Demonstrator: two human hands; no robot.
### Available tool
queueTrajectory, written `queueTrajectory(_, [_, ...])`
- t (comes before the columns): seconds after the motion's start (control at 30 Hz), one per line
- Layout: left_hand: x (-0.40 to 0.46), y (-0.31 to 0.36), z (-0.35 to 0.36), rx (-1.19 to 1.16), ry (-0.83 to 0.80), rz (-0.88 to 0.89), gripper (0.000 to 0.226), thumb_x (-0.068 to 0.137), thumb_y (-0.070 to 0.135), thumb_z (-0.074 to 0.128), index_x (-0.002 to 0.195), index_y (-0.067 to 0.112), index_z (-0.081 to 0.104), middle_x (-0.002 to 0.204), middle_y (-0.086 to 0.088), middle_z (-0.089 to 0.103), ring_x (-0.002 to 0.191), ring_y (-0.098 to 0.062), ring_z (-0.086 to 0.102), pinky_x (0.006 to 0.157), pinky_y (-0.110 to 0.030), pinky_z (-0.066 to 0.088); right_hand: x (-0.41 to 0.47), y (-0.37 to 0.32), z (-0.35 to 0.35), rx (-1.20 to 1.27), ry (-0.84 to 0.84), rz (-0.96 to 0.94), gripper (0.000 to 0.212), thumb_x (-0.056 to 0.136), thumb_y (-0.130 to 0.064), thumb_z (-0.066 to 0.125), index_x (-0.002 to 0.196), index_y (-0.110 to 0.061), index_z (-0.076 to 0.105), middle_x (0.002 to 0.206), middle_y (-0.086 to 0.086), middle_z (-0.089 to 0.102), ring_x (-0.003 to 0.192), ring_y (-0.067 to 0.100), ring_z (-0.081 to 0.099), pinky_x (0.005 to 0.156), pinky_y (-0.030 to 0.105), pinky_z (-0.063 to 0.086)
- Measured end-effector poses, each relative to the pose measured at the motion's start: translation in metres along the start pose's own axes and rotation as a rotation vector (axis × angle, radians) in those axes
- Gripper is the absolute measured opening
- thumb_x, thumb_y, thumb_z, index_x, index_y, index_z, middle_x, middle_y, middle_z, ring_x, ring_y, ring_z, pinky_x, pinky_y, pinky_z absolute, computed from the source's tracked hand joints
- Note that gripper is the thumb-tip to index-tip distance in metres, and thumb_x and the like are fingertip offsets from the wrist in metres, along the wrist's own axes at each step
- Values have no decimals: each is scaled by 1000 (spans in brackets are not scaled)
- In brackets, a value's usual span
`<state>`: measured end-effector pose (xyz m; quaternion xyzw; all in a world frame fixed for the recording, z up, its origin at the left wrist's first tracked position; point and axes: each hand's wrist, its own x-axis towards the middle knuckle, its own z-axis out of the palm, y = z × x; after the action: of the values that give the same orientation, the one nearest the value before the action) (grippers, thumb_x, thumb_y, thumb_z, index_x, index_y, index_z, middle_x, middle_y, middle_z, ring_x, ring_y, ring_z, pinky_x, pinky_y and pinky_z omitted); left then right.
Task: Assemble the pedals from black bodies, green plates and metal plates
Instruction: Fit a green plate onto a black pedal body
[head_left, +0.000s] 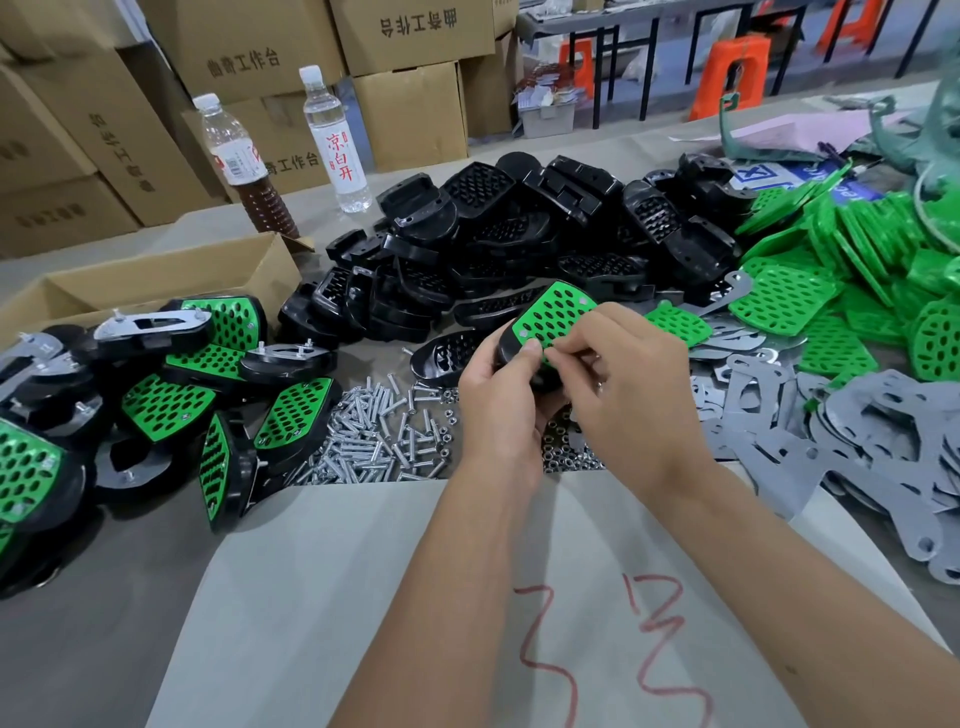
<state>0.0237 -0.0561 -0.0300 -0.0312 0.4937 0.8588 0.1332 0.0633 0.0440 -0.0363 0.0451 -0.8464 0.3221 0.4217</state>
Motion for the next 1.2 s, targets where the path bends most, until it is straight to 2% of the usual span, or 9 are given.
queueTrajectory(0.07, [0, 0, 0, -9, -10, 3, 24, 105, 0, 53, 123, 0, 68, 100, -12, 75, 83, -21, 72, 75, -36, 63, -1, 3, -1, 28, 7, 37, 15, 89, 3, 75, 78, 0, 65, 77, 8, 60, 69, 28, 57, 60, 47, 48])
queueTrajectory(0.2, [-1, 1, 1, -28, -32, 14, 25, 105, 1, 54, 126, 3, 68, 106, -13, 75, 86, -20, 73, 72, -30, 62, -2, 4, 0, 0, 0, 13, 12, 88, 3, 77, 78, 0, 70, 75, 7, 61, 68, 25, 55, 60, 43, 47])
queueTrajectory(0.33, [-1, 3, 1, -87, -16, 5, 25, 102, 2, 61, 126, 5, 67, 119, -18, 75, 94, -25, 73, 81, -34, 62, -3, 5, 0, 85, -22, 101, 9, 94, -10, 75, 91, -8, 82, 86, 4, 64, 77, 16, 60, 69, 27, 48])
queueTrajectory(0.47, [-1, 4, -1, -113, -38, -4, 26, 95, -8, 65, 120, -2, 67, 109, -19, 76, 89, -25, 76, 75, -30, 63, -1, 8, -4, 142, 7, 156, 15, 99, -12, 69, 88, -13, 80, 85, 1, 66, 79, 9, 63, 72, 16, 45])
queueTrajectory(0.67, [-2, 4, 0, -44, -153, -26, 27, 95, -14, 59, 120, -5, 66, 116, -25, 75, 101, -43, 75, 73, -29, 64, 6, 21, -14, 76, 180, 421, 17, 103, -30, 60, 108, -18, 70, 99, -2, 68, 90, 9, 63, 79, 26, 50])
queueTrajectory(0.77, [-4, 4, 0, 79, -191, -37, 27, 94, -13, 61, 116, -1, 69, 108, -21, 78, 89, -42, 78, 60, -22, 60, 8, 28, -17, 303, 84, 634, 22, 104, -39, 58, 105, -21, 70, 93, -4, 70, 75, 15, 66, 63, 34, 52])
queueTrajectory(0.87, [-4, 7, -3, 162, -214, -43, 26, 93, -12, 62, 114, 2, 70, 103, -18, 79, 81, -41, 78, 49, -17, 54, 11, 33, -22, 609, 37, 789, 14, 103, -24, 64, 100, -14, 74, 82, 4, 71, 52, 15, 57, 42, 26, 42])
queueTrajectory(1.07, [4, 16, -18, 274, -274, -27, 34, 91, -12, 61, 118, 7, 69, 108, -18, 79, 83, -44, 78, 45, -18, 49, 14, 39, -32, 739, -151, 872, 21, 100, -19, 68, 82, -14, 79, 71, -1, 69, 50, 14, 51, 39, 21, 35])
queueTrajectory(1.2, [9, 11, -16, 222, -222, 36, 39, 93, -12, 62, 126, 9, 68, 116, -20, 75, 87, -45, 78, 58, -26, 60, 13, 33, -28, 666, -54, 845, 15, 102, -16, 65, 91, -11, 74, 76, 6, 71, 50, 17, 54, 41, 23, 42])
